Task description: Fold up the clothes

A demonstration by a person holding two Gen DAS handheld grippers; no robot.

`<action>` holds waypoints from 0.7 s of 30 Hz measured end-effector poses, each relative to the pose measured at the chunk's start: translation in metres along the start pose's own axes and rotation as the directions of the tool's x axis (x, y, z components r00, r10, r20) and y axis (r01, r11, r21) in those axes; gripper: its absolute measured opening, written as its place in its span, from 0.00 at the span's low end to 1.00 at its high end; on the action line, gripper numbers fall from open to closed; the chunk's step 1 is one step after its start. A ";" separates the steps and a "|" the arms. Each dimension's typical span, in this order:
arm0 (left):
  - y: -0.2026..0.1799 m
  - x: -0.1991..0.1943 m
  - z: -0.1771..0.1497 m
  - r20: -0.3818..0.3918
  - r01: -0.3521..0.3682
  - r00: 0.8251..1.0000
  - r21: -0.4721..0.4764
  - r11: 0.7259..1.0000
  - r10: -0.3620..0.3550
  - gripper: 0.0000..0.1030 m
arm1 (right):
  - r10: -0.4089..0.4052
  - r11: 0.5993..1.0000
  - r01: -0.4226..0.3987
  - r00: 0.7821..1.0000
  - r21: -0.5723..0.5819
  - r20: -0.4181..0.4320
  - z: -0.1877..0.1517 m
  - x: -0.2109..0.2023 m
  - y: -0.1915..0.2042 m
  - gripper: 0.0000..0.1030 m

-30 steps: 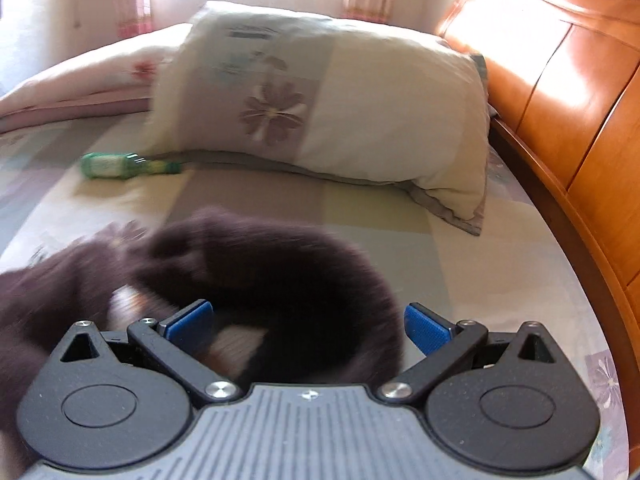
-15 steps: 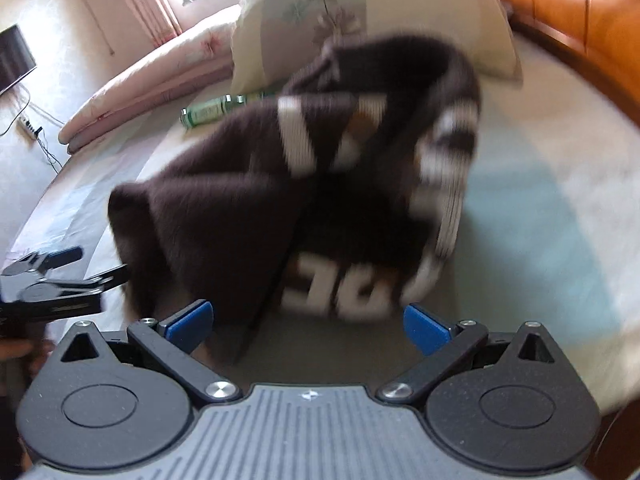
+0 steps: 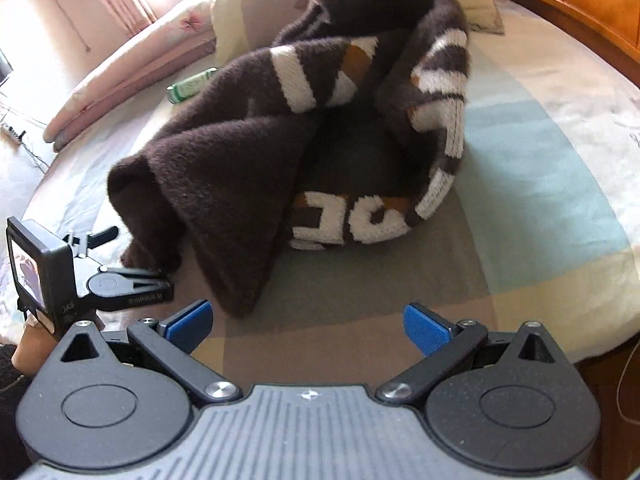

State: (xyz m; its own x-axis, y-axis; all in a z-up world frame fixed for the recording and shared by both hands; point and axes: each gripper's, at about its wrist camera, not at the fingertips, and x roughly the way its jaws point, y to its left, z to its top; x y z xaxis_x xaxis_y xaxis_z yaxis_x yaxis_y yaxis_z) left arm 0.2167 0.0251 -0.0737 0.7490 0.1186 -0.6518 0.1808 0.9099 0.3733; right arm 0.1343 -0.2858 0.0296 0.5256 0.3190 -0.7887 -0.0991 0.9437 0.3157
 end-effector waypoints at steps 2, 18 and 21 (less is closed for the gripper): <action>0.018 0.006 -0.005 -0.004 -0.046 0.999 -0.076 0.996 0.046 1.00 | -0.001 1.000 0.001 1.000 0.002 -0.009 -0.001 0.002 0.000 1.00; 0.180 -0.013 -0.056 -0.064 -0.052 0.998 -0.501 0.864 0.023 0.99 | -0.019 1.000 0.019 0.997 0.001 -0.079 0.006 0.031 0.007 1.00; 0.173 -0.027 -0.051 0.002 0.099 0.994 -0.492 0.865 -0.112 0.99 | -0.010 1.000 0.010 0.996 -0.001 -0.086 0.006 0.036 0.010 1.00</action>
State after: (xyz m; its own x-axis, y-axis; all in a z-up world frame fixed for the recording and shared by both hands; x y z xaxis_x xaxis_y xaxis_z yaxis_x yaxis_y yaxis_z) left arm 0.1951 0.1999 -0.0250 0.7249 0.0150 -0.6886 -0.0837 0.9943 -0.0664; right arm 0.1575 -0.2652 0.0080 0.4518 0.3156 -0.8344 -0.0947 0.9470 0.3069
